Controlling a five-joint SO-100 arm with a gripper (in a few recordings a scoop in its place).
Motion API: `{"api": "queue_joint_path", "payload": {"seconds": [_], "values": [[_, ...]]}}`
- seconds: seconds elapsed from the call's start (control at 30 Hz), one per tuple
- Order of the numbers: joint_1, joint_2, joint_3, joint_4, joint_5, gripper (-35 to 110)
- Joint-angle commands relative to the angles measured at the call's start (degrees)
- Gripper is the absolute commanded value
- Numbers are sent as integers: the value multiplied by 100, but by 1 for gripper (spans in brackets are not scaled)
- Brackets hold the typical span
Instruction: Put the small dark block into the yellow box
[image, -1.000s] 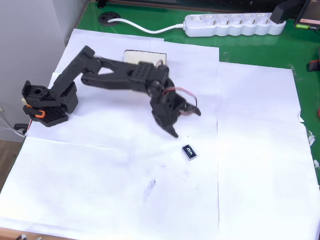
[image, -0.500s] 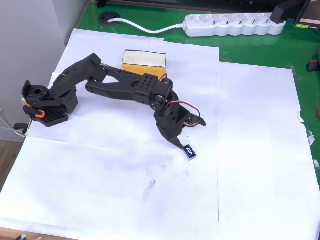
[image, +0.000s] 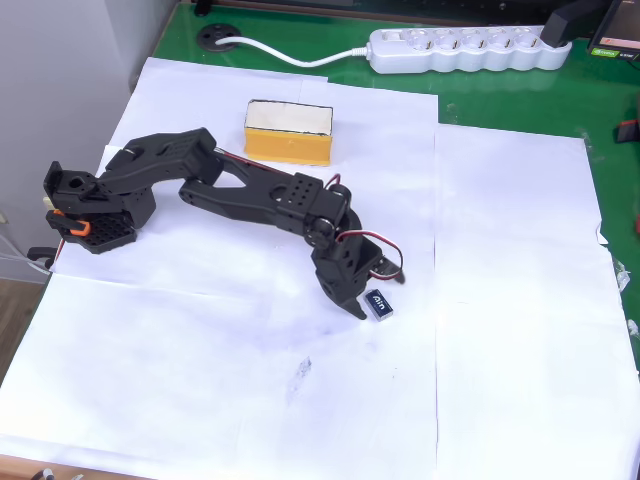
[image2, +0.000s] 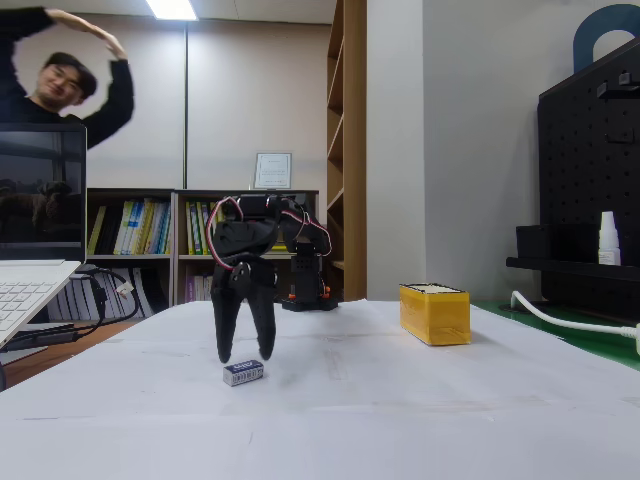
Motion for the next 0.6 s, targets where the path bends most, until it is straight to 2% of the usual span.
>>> {"api": "queue_joint_path", "payload": {"seconds": [0.0,0.27,0.57], "values": [[-18,-105,589,-26,-53,23],[-114,97,721,-53,-141,23],[-158,316,967,-79,-158,13]]}}
